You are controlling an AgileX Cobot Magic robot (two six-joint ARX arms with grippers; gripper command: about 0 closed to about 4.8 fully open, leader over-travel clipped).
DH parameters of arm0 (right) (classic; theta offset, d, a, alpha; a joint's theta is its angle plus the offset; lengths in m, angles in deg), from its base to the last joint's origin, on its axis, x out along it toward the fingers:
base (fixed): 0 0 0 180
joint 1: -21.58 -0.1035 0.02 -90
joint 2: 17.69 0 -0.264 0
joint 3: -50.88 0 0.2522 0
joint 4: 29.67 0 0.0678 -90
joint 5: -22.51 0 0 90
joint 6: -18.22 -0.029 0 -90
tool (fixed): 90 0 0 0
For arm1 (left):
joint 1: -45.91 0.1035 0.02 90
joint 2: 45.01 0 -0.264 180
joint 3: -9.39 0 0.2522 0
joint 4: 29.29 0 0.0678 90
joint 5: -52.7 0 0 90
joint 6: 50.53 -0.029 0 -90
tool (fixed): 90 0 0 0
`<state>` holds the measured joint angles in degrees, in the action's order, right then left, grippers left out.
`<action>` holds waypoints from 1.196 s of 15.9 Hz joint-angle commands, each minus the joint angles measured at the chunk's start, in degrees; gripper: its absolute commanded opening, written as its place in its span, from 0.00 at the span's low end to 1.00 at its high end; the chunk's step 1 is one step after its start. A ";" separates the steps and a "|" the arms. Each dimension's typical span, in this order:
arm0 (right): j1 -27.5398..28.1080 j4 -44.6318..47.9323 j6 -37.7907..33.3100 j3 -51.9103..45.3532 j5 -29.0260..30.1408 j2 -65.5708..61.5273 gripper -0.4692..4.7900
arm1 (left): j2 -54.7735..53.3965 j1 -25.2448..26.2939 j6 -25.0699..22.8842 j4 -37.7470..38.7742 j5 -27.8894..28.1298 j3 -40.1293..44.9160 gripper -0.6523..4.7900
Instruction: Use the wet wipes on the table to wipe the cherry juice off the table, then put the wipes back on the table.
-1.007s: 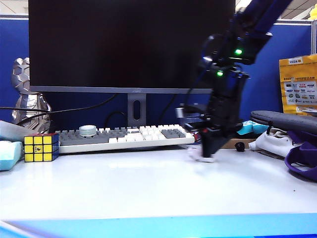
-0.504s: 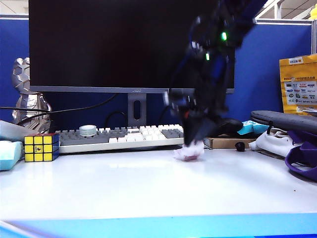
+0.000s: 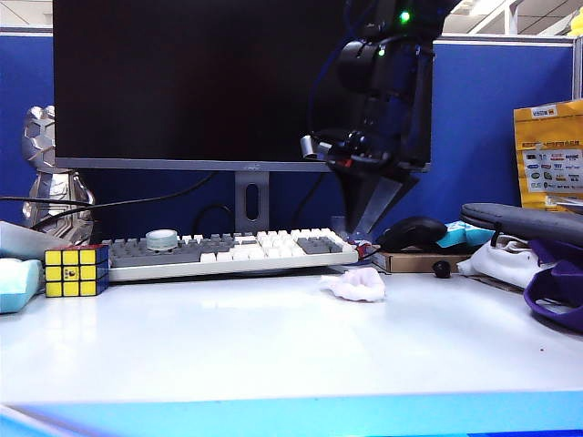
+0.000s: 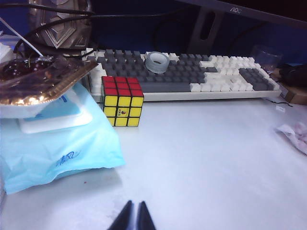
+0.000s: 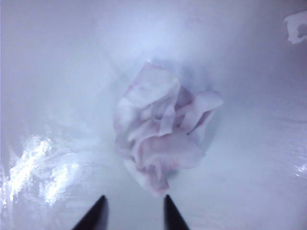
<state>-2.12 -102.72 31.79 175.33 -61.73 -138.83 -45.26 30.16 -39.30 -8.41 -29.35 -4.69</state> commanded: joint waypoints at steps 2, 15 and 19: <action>-0.04 1.51 -1.75 5.73 -2.25 2.56 0.09 | 0.15 0.02 -0.24 -0.33 -0.24 0.02 0.17; -0.04 0.74 -4.79 19.80 -7.91 39.63 0.09 | 0.15 0.02 -0.26 -0.33 -0.24 0.02 0.17; -0.04 -2.05 -4.46 16.85 -17.70 50.66 0.09 | 0.15 0.02 -0.24 -0.33 -0.24 0.02 0.17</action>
<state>-2.14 -105.49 27.68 193.63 -77.43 -89.06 -45.26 30.16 -39.30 -8.39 -29.35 -4.69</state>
